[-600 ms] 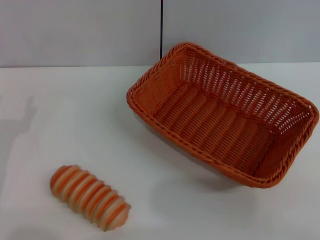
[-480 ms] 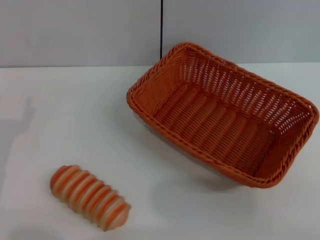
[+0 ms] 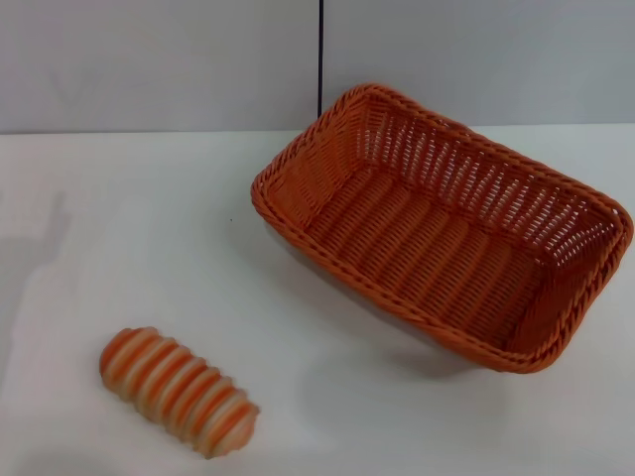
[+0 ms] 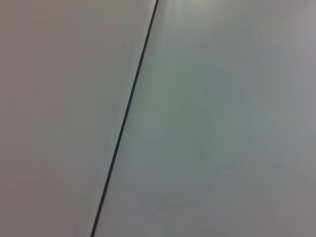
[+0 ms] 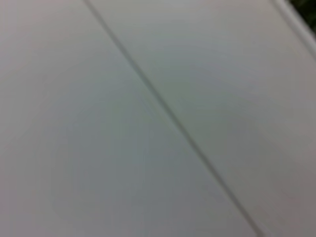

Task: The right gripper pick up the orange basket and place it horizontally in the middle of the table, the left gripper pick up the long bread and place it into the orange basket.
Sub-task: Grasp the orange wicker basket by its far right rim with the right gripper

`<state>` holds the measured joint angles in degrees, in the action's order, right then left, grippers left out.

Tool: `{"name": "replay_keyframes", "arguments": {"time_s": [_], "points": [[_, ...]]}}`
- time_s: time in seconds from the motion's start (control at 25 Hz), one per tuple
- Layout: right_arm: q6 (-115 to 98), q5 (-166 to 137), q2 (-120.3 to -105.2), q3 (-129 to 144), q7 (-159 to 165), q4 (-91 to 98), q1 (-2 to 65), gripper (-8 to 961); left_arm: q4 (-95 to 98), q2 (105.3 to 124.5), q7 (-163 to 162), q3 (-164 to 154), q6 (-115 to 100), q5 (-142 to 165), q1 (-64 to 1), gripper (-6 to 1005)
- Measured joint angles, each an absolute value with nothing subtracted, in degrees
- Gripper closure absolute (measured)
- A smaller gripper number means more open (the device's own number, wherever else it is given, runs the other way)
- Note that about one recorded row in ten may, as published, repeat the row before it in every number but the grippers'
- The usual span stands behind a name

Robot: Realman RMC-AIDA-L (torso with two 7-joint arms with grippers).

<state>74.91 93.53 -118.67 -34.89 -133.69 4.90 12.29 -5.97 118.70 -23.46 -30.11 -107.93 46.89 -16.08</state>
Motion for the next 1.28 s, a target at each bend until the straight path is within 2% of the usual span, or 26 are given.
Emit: {"name": "replay_keyframes", "arguments": {"time_s": [0.24,0.36,0.56,0.72,0.84,1.04,1.28], "points": [[80.60,89.83,-118.30,-29.04,-117.36,14.12,12.49,358,-5.56,118.50,-23.47,-30.32,-108.35,47.20,-15.68,173],[87.77,89.82,-117.34,-26.30,-111.40,17.66,12.85,358,-5.34,118.49,-23.47,-30.47,-108.45,47.20,-15.48,173],[95.16,90.03,-113.81,-18.00,-97.73,25.92,14.38,359,-5.53,118.47,-23.47,-30.50,-108.46,47.20,-15.39,173],[98.94,90.20,-109.75,-11.72,-85.23,31.64,16.67,359,-5.76,118.47,-23.47,-30.50,-108.36,47.19,-15.38,173],[99.51,90.22,-108.05,-6.41,-76.44,38.99,19.01,359,-5.89,118.52,-23.47,-30.55,-108.17,47.20,-15.37,173],[99.63,90.21,-107.85,6.95,-70.66,54.98,21.45,359,-5.97,118.54,-23.92,-30.58,-108.01,47.20,-15.21,173],[97.58,89.00,-110.22,18.39,-70.45,70.98,21.94,359,-6.27,118.63,-24.11,-30.59,-107.57,47.20,-14.59,173]]}}
